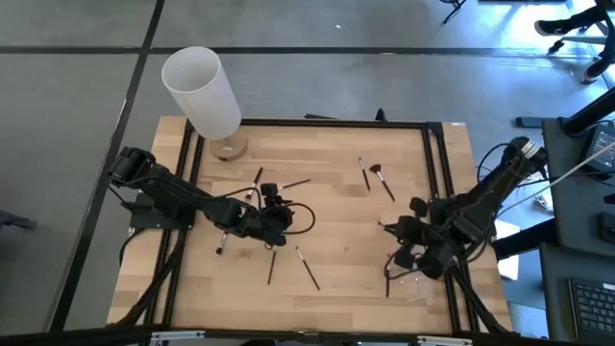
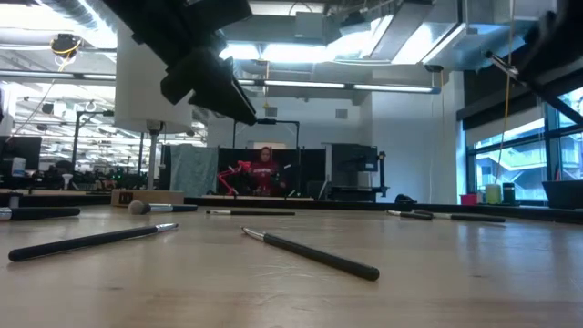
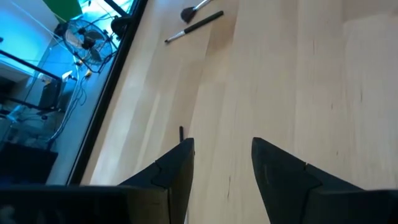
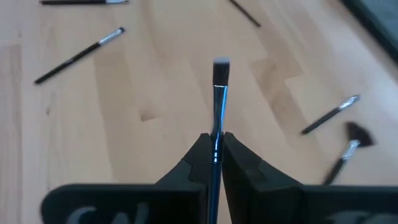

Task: Put items in baskets/containers
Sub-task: Put the black eyeshadow brush into the transparent organizer

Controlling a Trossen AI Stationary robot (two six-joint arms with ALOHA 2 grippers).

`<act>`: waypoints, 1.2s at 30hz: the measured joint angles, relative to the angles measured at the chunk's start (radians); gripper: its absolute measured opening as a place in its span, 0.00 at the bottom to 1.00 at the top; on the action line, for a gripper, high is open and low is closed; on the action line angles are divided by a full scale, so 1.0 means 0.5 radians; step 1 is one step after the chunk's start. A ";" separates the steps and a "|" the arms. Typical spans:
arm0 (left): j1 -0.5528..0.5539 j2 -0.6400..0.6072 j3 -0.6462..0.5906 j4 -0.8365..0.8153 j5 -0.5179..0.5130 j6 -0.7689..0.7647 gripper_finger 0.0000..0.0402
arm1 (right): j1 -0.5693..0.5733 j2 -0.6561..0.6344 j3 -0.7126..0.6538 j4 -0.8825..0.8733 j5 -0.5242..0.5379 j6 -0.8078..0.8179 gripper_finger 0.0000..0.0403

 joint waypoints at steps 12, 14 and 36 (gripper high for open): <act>0.075 0.001 0.000 0.004 0.010 0.029 0.39 | 0.454 -0.029 -0.146 0.049 0.047 0.041 0.08; 0.088 0.001 0.000 0.004 0.024 0.021 0.39 | 0.499 -0.028 -0.146 -0.009 0.094 0.063 0.10; 0.134 0.002 -0.001 0.013 0.051 0.007 0.39 | 0.209 -0.040 0.038 -0.370 0.476 0.702 0.21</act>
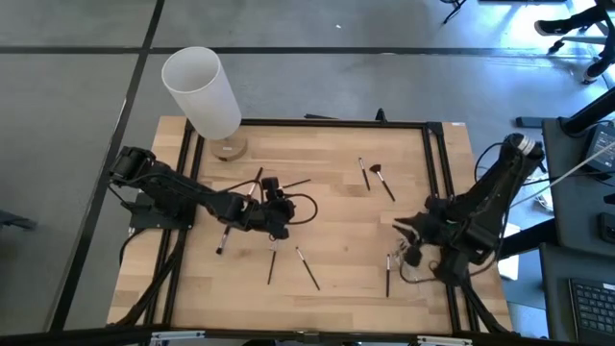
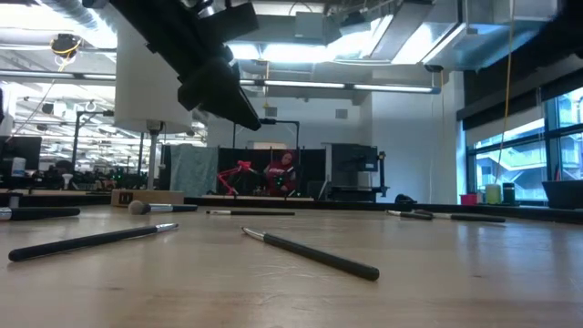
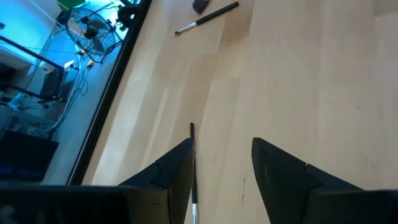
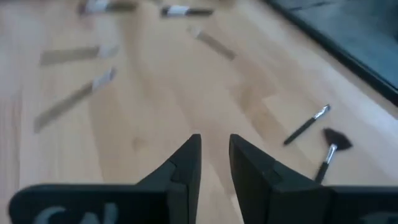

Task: Put items in baskets/containers
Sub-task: Put the black eyeshadow brush into the transparent organizer

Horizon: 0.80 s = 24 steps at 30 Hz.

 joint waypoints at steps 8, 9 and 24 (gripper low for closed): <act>0.082 0.001 0.000 0.054 0.067 -0.100 0.39 | -0.888 0.005 0.128 -0.004 -0.484 -0.121 0.21; 0.089 0.001 0.000 0.054 0.065 -0.102 0.39 | -1.025 0.006 0.128 0.008 -0.517 -0.189 0.21; 0.105 0.001 0.000 0.052 0.062 -0.153 0.39 | -2.644 0.384 0.128 0.857 -1.536 -1.490 0.21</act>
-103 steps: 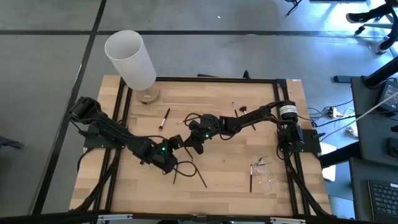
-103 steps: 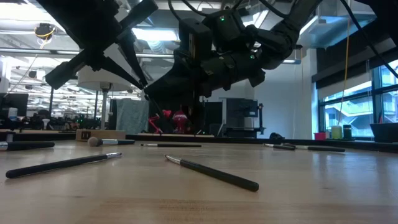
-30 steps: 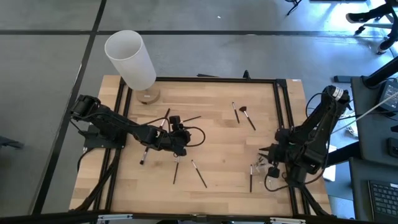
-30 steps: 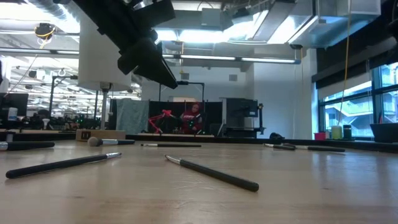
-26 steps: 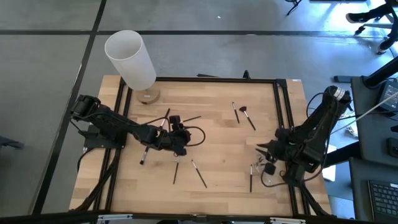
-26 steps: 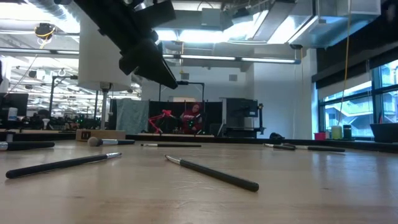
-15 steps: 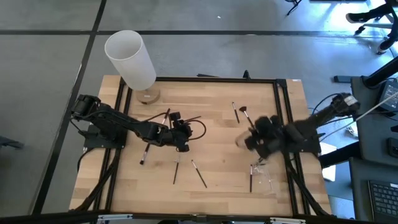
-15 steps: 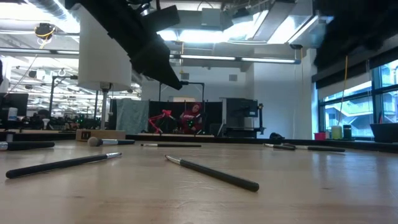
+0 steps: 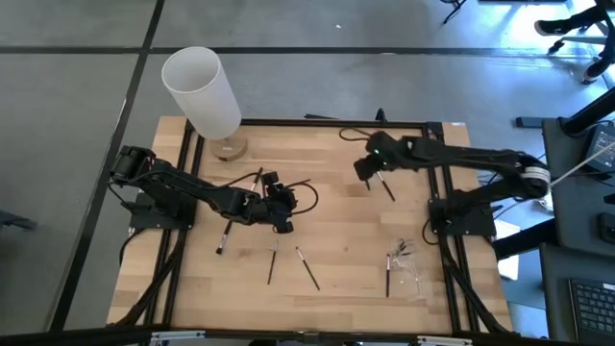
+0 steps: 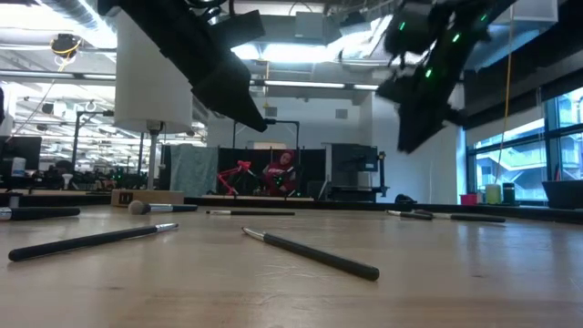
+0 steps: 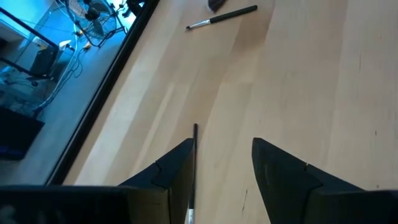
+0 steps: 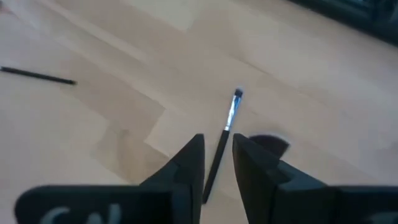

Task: Put items in baskets/containers
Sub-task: Put the black eyeshadow brush into the transparent organizer

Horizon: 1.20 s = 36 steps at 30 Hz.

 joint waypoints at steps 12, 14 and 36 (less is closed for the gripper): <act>0.039 0.000 0.000 -0.001 0.025 0.002 0.39 | -0.171 0.687 0.196 0.023 -0.148 -0.247 0.21; 0.040 0.000 0.000 -0.002 0.022 0.002 0.39 | -0.171 0.734 0.225 0.024 -0.089 -0.256 0.21; 0.049 0.000 -0.001 -0.034 0.023 -0.001 0.39 | -0.228 1.063 0.312 -0.005 -0.324 -0.367 0.14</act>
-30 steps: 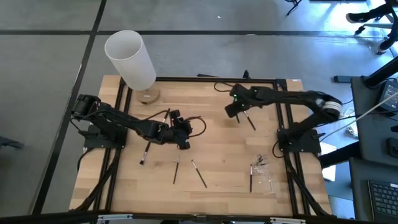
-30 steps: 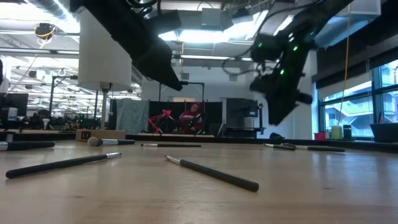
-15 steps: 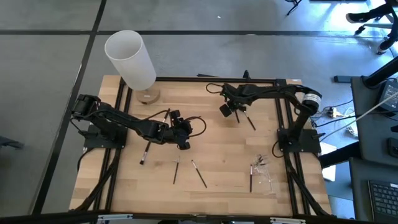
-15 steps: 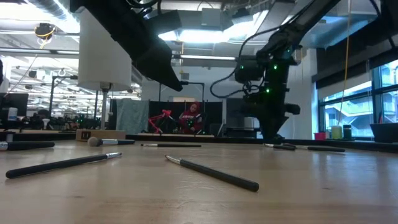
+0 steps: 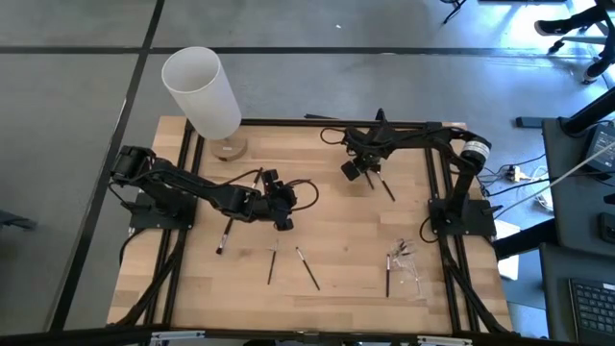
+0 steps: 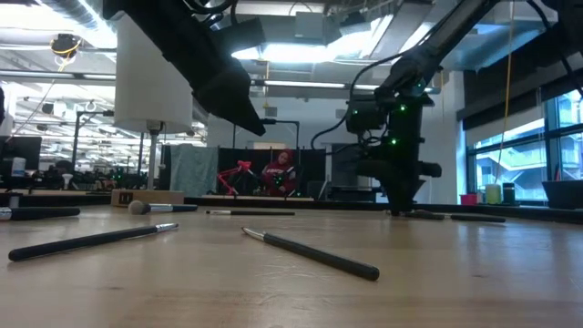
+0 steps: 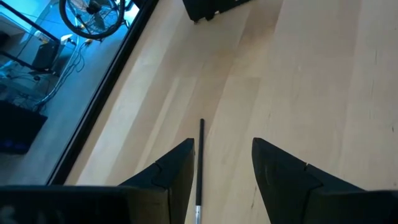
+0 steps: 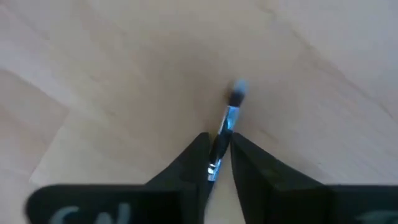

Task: Put items in baskets/containers
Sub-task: Put the black eyeshadow brush into the transparent organizer

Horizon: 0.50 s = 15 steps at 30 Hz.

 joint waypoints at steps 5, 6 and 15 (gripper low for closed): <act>0.000 0.000 0.000 0.000 -0.008 0.003 0.39 | 0.060 0.002 -0.003 -0.014 -0.124 0.002 0.04; 0.000 0.000 0.000 -0.001 -0.008 0.004 0.39 | 0.077 -0.002 -0.003 -0.017 -0.166 -0.001 0.04; -0.002 0.000 0.000 -0.136 -0.011 -0.051 0.39 | 0.325 -0.367 -0.023 -0.181 -0.195 -0.013 0.09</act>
